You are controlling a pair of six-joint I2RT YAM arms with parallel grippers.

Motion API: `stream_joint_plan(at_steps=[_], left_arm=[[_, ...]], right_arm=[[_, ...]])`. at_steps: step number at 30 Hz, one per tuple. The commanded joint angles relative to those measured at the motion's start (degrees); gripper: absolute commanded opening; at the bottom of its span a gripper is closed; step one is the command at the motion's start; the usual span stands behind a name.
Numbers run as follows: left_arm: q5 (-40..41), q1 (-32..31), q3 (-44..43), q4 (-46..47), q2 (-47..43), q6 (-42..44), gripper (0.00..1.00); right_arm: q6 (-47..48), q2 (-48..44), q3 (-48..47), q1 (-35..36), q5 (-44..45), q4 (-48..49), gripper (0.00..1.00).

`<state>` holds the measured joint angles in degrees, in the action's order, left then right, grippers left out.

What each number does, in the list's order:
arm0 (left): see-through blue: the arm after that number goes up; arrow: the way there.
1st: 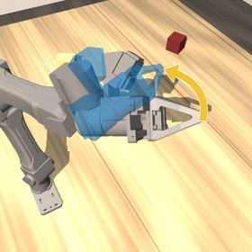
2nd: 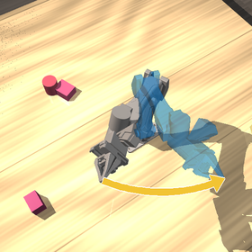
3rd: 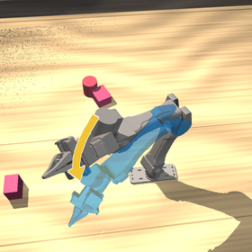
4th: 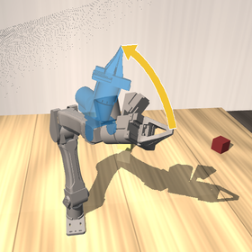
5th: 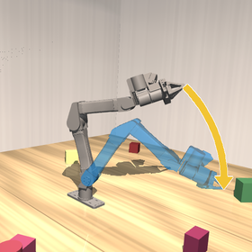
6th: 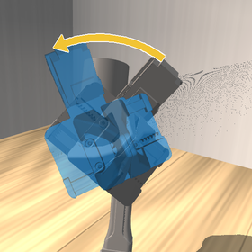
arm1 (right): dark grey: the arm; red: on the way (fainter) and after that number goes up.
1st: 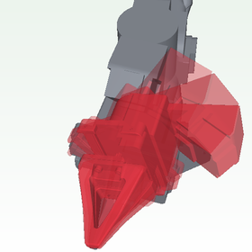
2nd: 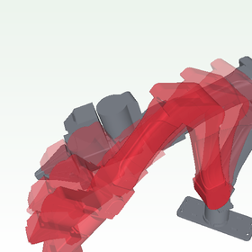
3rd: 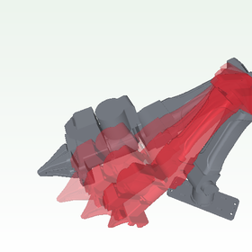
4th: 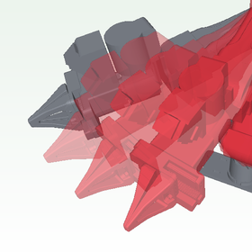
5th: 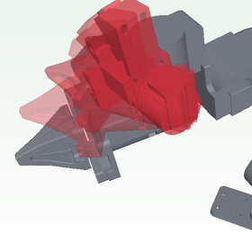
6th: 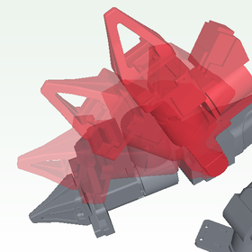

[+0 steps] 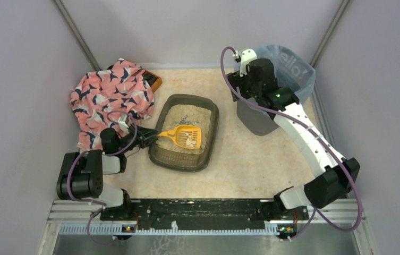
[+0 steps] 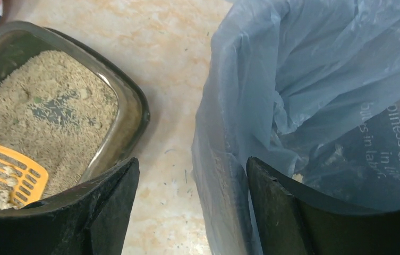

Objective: Clean the litter box

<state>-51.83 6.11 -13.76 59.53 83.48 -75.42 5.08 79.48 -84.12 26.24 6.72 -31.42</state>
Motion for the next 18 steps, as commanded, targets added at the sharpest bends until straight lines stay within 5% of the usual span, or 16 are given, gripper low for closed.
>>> stream_joint_plan(at_steps=[1, 4, 6, 8, 18], left_arm=[[-2.2, -0.4, 0.6, 8.2, 1.5, -2.8, 0.00], [-2.4, -0.6, 1.1, 9.0, 2.0, -2.9, 0.00], [-2.5, -0.7, 1.5, 9.8, 2.3, -3.2, 0.00], [-2.6, -0.7, 1.6, 10.0, 2.4, -3.2, 0.00], [-2.6, -1.4, 0.9, 10.4, 2.5, -3.5, 0.00]], right_arm=[[1.1, -0.2, -1.9, 0.4, 1.9, -0.4, 0.74], [0.5, 0.0, -1.3, 0.4, 0.4, -0.1, 0.63], [0.2, -0.3, -0.9, 0.4, -0.1, 0.1, 0.22], [-0.3, -0.8, -0.7, 0.4, -1.2, 0.5, 0.01], [-3.7, -3.2, -3.3, 0.5, -12.4, -0.6, 0.00]])
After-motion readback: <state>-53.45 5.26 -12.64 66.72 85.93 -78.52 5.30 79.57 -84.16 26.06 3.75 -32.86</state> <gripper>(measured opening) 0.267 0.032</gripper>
